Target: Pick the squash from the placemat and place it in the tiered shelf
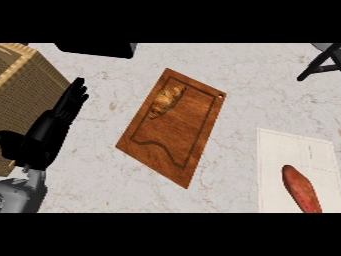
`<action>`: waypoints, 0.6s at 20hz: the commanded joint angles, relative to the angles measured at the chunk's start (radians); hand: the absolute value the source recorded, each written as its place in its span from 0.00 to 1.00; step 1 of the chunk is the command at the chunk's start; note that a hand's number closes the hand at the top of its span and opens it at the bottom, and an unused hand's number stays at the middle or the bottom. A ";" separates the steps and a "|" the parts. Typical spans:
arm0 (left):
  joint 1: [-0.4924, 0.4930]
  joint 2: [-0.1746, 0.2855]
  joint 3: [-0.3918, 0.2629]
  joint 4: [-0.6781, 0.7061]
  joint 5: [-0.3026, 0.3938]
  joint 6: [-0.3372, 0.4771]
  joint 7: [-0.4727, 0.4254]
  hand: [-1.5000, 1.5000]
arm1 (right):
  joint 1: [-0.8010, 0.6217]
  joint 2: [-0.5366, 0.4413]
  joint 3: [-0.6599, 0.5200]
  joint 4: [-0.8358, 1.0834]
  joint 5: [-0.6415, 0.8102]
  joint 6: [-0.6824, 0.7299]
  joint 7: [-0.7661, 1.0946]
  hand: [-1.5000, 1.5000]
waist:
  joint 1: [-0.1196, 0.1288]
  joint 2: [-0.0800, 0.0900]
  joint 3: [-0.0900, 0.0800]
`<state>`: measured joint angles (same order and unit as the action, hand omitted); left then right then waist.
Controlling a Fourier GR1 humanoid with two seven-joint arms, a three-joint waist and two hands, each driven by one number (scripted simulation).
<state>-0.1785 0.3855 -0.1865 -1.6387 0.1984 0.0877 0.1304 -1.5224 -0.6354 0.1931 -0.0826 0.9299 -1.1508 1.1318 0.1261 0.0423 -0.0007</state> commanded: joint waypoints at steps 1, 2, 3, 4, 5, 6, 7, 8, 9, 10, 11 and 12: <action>0.004 -0.003 0.008 -0.009 -0.007 0.020 0.003 0.50 | 0.128 -0.060 0.067 0.078 0.073 0.264 0.055 1.00 | -0.043 0.022 -0.014; 0.005 0.014 0.022 0.000 -0.006 0.012 0.001 0.50 | 0.141 -0.060 0.087 0.079 0.093 0.321 0.080 1.00 | -0.038 0.020 -0.014; -0.002 0.003 0.010 -0.012 -0.013 0.021 0.007 0.50 | 0.155 -0.062 0.107 0.080 0.113 0.361 0.113 1.00 | -0.036 0.016 -0.012; 0.005 0.011 0.018 0.000 -0.006 0.009 0.001 0.50 | 0.149 -0.053 0.124 0.080 0.131 0.397 0.156 1.00 | -0.026 0.014 -0.013; 0.001 0.015 0.017 -0.007 -0.008 0.009 0.005 0.50 | 0.117 -0.073 0.147 0.080 0.153 0.461 0.166 1.00 | -0.023 0.005 -0.014; 0.004 0.008 0.016 -0.004 -0.009 0.016 0.006 0.50 | 0.118 -0.060 0.164 0.081 0.169 0.501 0.191 1.00 | -0.020 0.004 -0.012; 0.005 0.009 0.021 0.005 -0.010 0.010 -0.011 0.50 | 0.115 -0.075 0.180 0.081 0.185 0.530 0.196 1.00 | -0.021 0.008 -0.011; 0.000 0.010 0.022 0.001 0.002 0.004 0.005 0.50 | 0.100 -0.069 0.198 0.081 0.203 0.579 0.203 1.00 | -0.027 -0.002 -0.009; 0.001 0.008 0.014 0.013 -0.003 0.001 0.006 0.50 | 0.072 -0.072 0.211 0.081 0.216 0.623 0.212 1.00 | -0.025 -0.001 -0.010; 0.000 0.022 0.027 0.017 -0.005 -0.001 0.005 0.50 | 0.079 -0.053 0.227 0.082 0.232 0.643 0.232 1.00 | -0.026 -0.004 -0.008; 0.019 0.014 0.027 0.002 -0.004 0.006 -0.003 0.50 | 0.068 -0.060 0.235 0.082 0.239 0.672 0.238 1.00 | -0.018 -0.007 -0.006; 0.027 -0.003 0.017 0.024 -0.001 0.003 -0.016 0.50 | 0.058 -0.066 0.247 0.082 0.251 0.691 0.220 1.00 | -0.028 -0.005 -0.006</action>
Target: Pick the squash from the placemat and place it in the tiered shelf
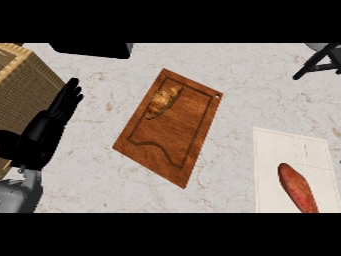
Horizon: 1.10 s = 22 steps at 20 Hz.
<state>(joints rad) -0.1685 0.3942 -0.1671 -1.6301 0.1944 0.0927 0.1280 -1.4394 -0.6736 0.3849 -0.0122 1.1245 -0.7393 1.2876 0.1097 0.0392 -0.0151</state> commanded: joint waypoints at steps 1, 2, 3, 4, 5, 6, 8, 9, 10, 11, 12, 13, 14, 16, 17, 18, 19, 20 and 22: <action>0.009 -0.007 -0.005 -0.018 0.003 0.002 0.014 0.50 | -0.030 -0.017 0.080 0.012 0.082 0.290 0.086 1.00 | 0.003 -0.002 0.010; -0.006 0.009 0.019 -0.011 0.020 -0.011 0.021 0.50 | -0.057 -0.020 0.085 0.012 0.086 0.314 0.051 1.00 | -0.012 -0.009 0.011; -0.027 -0.003 0.012 0.008 0.002 0.012 0.039 0.50 | -0.066 0.004 0.103 0.012 0.104 0.325 0.053 1.00 | -0.022 -0.007 0.011; 0.014 0.000 0.010 0.006 0.005 -0.012 -0.019 0.50 | -0.062 -0.007 0.103 0.012 0.104 0.334 0.036 1.00 | -0.002 0.000 0.011; -0.013 -0.027 -0.016 -0.018 -0.021 0.027 0.017 0.50 | -0.087 0.007 0.101 0.012 0.103 0.336 0.023 1.00 | -0.007 -0.004 0.013; 0.011 -0.015 0.006 -0.013 0.008 0.004 0.013 0.50 | -0.069 -0.004 0.078 0.012 0.079 0.284 -0.027 1.00 | -0.019 -0.007 0.015; 0.023 -0.040 -0.017 -0.018 -0.012 0.022 0.006 0.50 | -0.107 -0.002 0.060 0.012 0.061 0.258 -0.035 1.00 | -0.012 -0.004 0.015; 0.018 -0.028 -0.002 0.006 -0.019 0.021 -0.004 0.50 | -0.110 -0.013 0.048 0.012 0.049 0.248 -0.068 1.00 | -0.020 -0.004 0.015; -0.006 -0.036 -0.004 -0.003 -0.011 0.018 0.004 0.50 | -0.112 -0.011 0.038 0.012 0.039 0.280 -0.083 1.00 | -0.021 -0.003 0.015; 0.022 -0.002 -0.001 -0.053 -0.005 0.001 0.031 0.50 | -0.106 -0.018 0.023 0.012 0.024 0.303 -0.094 1.00 | -0.010 -0.008 0.016; 0.001 -0.007 0.012 -0.033 0.004 0.003 0.037 0.50 | -0.089 -0.023 0.012 0.012 0.012 0.325 -0.125 1.00 | -0.014 -0.002 0.016; 0.016 -0.008 0.020 -0.017 0.010 -0.003 0.018 0.50 | -0.088 -0.017 -0.014 0.012 -0.013 0.345 -0.150 1.00 | -0.023 -0.006 0.016; -0.012 -0.018 0.012 -0.006 -0.019 0.025 0.029 0.50 | -0.074 -0.018 -0.039 0.012 -0.039 0.363 -0.198 1.00 | -0.030 -0.002 0.017; 0.046 -0.014 0.007 -0.027 -0.005 -0.002 -0.005 0.50 | -0.082 -0.026 -0.058 0.012 -0.059 0.469 -0.240 1.00 | -0.023 -0.010 0.015; 0.005 -0.007 0.023 -0.007 0.001 -0.004 0.015 0.50 | -0.054 -0.029 -0.080 0.012 -0.081 0.450 -0.281 1.00 | -0.029 -0.002 0.017; 0.009 -0.014 0.021 -0.003 0.004 -0.006 0.009 0.50 | -0.077 0.006 -0.082 0.012 -0.083 0.491 -0.243 1.00 | -0.021 -0.002 0.015; -0.001 -0.017 0.015 -0.019 -0.010 0.015 0.042 0.50 | -0.034 0.004 -0.102 0.012 -0.103 0.461 -0.267 1.00 | -0.032 -0.006 0.017; 0.031 0.002 0.027 -0.036 -0.002 -0.004 0.020 0.50 | -0.014 -0.012 -0.117 0.012 -0.118 0.468 -0.278 1.00 | -0.030 -0.009 0.017; 0.005 -0.031 0.016 -0.007 0.005 -0.002 0.015 0.50 | -0.001 -0.011 -0.133 0.012 -0.135 0.474 -0.287 1.00 | -0.031 -0.001 0.017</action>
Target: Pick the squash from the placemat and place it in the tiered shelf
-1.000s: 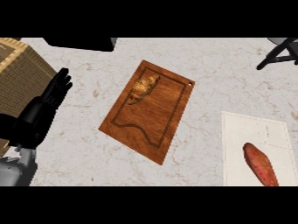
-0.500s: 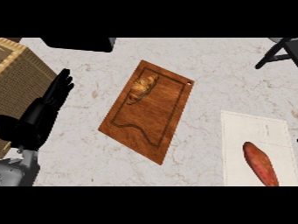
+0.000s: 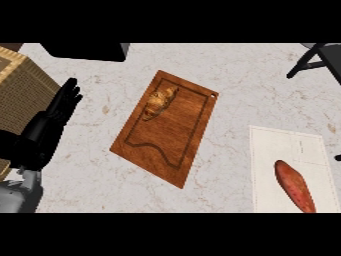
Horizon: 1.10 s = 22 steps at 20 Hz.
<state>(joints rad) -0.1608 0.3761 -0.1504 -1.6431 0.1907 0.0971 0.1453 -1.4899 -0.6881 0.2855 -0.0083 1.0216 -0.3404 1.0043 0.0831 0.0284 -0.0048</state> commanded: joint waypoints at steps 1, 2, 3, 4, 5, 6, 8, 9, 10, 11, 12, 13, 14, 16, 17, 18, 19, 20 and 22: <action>0.017 0.005 0.010 -0.017 0.009 -0.005 0.022 0.50 | 0.027 0.043 -0.023 0.008 -0.022 0.083 0.051 1.00 | -0.001 0.001 0.006; 0.018 0.014 0.014 -0.001 -0.004 -0.016 -0.012 0.50 | 0.045 0.016 -0.026 0.008 -0.025 0.068 0.031 1.00 | -0.009 0.001 0.006; 0.027 0.010 0.021 -0.009 0.001 -0.008 -0.004 0.50 | 0.048 -0.005 -0.026 0.008 -0.026 0.050 0.056 1.00 | -0.005 0.003 0.006; 0.054 -0.006 -0.007 -0.028 -0.025 0.007 -0.015 0.50 | 0.056 0.005 -0.018 0.008 -0.017 0.043 0.094 1.00 | -0.002 0.002 0.006; -0.026 -0.006 0.020 0.030 -0.011 0.005 0.006 0.50 | 0.079 0.012 -0.020 0.008 -0.020 0.014 0.107 1.00 | -0.022 0.005 0.006; 0.009 -0.016 0.011 0.006 -0.010 0.011 0.005 0.50 | 0.065 0.018 -0.004 0.008 -0.002 0.006 0.173 1.00 | -0.013 0.001 0.005; 0.037 0.002 0.012 -0.022 -0.018 0.003 -0.005 0.50 | 0.107 0.013 0.031 0.008 0.033 -0.028 0.253 1.00 | -0.016 -0.004 0.005; 0.051 0.006 0.014 -0.031 0.001 -0.013 0.002 0.50 | 0.072 -0.001 0.048 0.008 0.050 -0.017 0.308 1.00 | -0.014 -0.008 0.004; 0.043 -0.006 -0.004 -0.026 -0.026 0.005 -0.002 0.50 | 0.050 -0.020 0.072 0.008 0.075 0.010 0.337 1.00 | -0.015 -0.005 0.003; 0.045 -0.001 0.023 -0.012 0.000 -0.005 -0.010 0.50 | 0.051 -0.039 0.092 0.008 0.095 -0.017 0.369 1.00 | -0.016 -0.004 0.002; 0.032 0.005 0.016 -0.037 -0.004 -0.012 -0.005 0.50 | 0.067 -0.050 0.101 0.008 0.104 0.024 0.382 1.00 | -0.020 -0.005 0.003; 0.030 0.005 0.025 -0.009 -0.010 -0.003 -0.012 0.50 | 0.138 -0.022 0.071 0.008 0.072 0.311 0.305 1.00 | -0.033 0.003 0.000; 0.038 0.007 0.029 -0.011 -0.013 0.005 -0.003 0.50 | 0.176 -0.031 0.062 0.008 0.062 0.403 0.256 0.00 | -0.041 0.002 0.000; 0.081 0.011 0.018 -0.028 -0.007 -0.013 -0.016 0.50 | 0.165 -0.022 0.041 0.007 0.039 0.508 0.250 0.00 | -0.021 -0.010 0.000; 0.049 -0.014 -0.005 -0.024 -0.028 0.008 -0.007 0.50 | 0.120 -0.018 0.017 0.007 0.015 0.545 0.205 0.00 | -0.030 -0.008 0.002; 0.064 0.000 0.028 0.008 -0.007 -0.012 -0.033 0.50 | 0.094 0.001 0.020 0.007 0.018 0.531 0.281 0.00 | -0.033 -0.012 0.001; 0.055 0.011 0.033 -0.031 0.010 -0.017 0.004 0.50 | 0.106 -0.034 0.038 0.007 0.039 0.430 0.398 0.00 | -0.027 -0.012 0.003; 0.059 0.002 0.024 -0.018 -0.013 -0.006 -0.015 0.50 | 0.077 -0.011 0.057 0.007 0.058 0.421 0.446 0.00 | -0.032 -0.015 0.001; 0.036 -0.006 0.018 0.009 -0.018 -0.008 -0.011 0.50 | 0.012 -0.005 0.072 0.008 0.073 0.465 0.448 0.00 | -0.031 -0.011 0.002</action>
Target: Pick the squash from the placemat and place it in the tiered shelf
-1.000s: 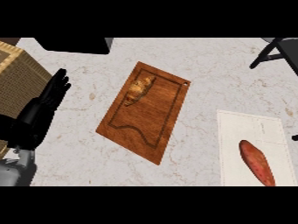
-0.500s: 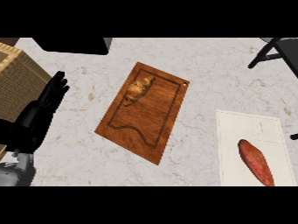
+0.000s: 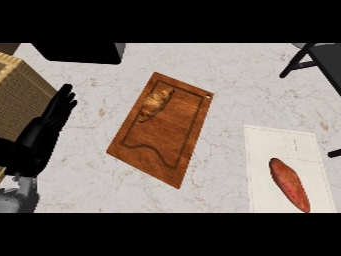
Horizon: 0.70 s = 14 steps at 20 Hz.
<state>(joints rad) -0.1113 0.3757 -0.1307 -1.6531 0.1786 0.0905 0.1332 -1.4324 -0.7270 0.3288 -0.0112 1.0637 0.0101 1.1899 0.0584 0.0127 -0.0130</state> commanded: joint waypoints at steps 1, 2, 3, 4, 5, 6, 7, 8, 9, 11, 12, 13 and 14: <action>-0.028 0.028 0.039 -0.005 0.036 -0.027 0.040 0.50 | -0.041 0.016 0.034 0.011 0.037 0.042 0.250 0.00 | -0.015 -0.001 0.012; -0.023 -0.022 -0.006 0.020 -0.006 0.010 0.018 0.50 | -0.083 0.018 0.047 0.011 0.050 0.048 0.259 0.00 | -0.010 0.004 0.011; -0.011 -0.009 0.010 0.001 0.020 -0.016 0.008 0.50 | -0.083 0.003 0.061 0.002 0.064 -0.003 0.254 0.00 | -0.010 0.001 0.012; 0.002 -0.008 -0.007 -0.028 -0.003 0.001 0.026 0.50 | -0.073 -0.013 0.059 -0.011 0.062 -0.079 0.258 0.00 | -0.001 0.003 0.013; 0.016 0.021 0.014 -0.019 -0.005 -0.012 0.018 0.50 | -0.098 0.024 0.062 -0.021 0.066 -0.089 0.296 0.00 | -0.001 -0.002 0.012; 0.007 -0.021 -0.014 -0.014 -0.006 0.000 0.009 0.50 | -0.122 0.004 0.063 -0.038 0.069 -0.111 0.285 0.00 | -0.001 0.003 0.012; -0.003 -0.007 0.000 -0.010 -0.004 -0.002 0.019 0.50 | -0.141 -0.007 0.079 -0.053 0.086 -0.135 0.286 0.00 | -0.003 0.002 0.012; -0.008 -0.010 -0.010 -0.033 -0.002 0.001 0.047 0.50 | -0.180 -0.023 0.091 -0.056 0.101 -0.116 0.285 0.00 | 0.007 0.003 0.012; -0.011 -0.007 0.000 0.001 -0.010 -0.005 0.013 0.50 | -0.175 -0.028 0.096 -0.066 0.110 -0.155 0.286 0.00 | -0.004 0.006 0.012; 0.007 -0.006 0.011 -0.006 -0.009 0.005 0.007 0.50 | -0.252 -0.064 0.118 -0.075 0.141 -0.144 0.297 0.00 | 0.002 -0.001 0.010; -0.008 -0.014 -0.003 0.007 -0.003 -0.010 0.010 0.50 | -0.265 -0.069 0.121 -0.076 0.149 -0.182 0.297 0.00 | -0.003 0.005 0.010; 0.016 -0.004 0.005 0.009 -0.008 -0.015 -0.015 0.50 | -0.301 -0.097 0.120 -0.084 0.154 -0.179 0.297 0.00 | 0.002 0.000 0.009; 0.001 -0.014 0.010 0.019 0.000 -0.008 -0.006 0.50 | -0.318 -0.092 0.131 -0.090 0.171 -0.197 0.297 0.00 | -0.007 0.000 0.008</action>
<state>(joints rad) -0.1089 0.3674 -0.1277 -1.6513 0.1742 0.0840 0.1378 -1.6725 -0.8035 0.4357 -0.0746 1.1958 -0.0786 1.2447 0.0571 0.0140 -0.0035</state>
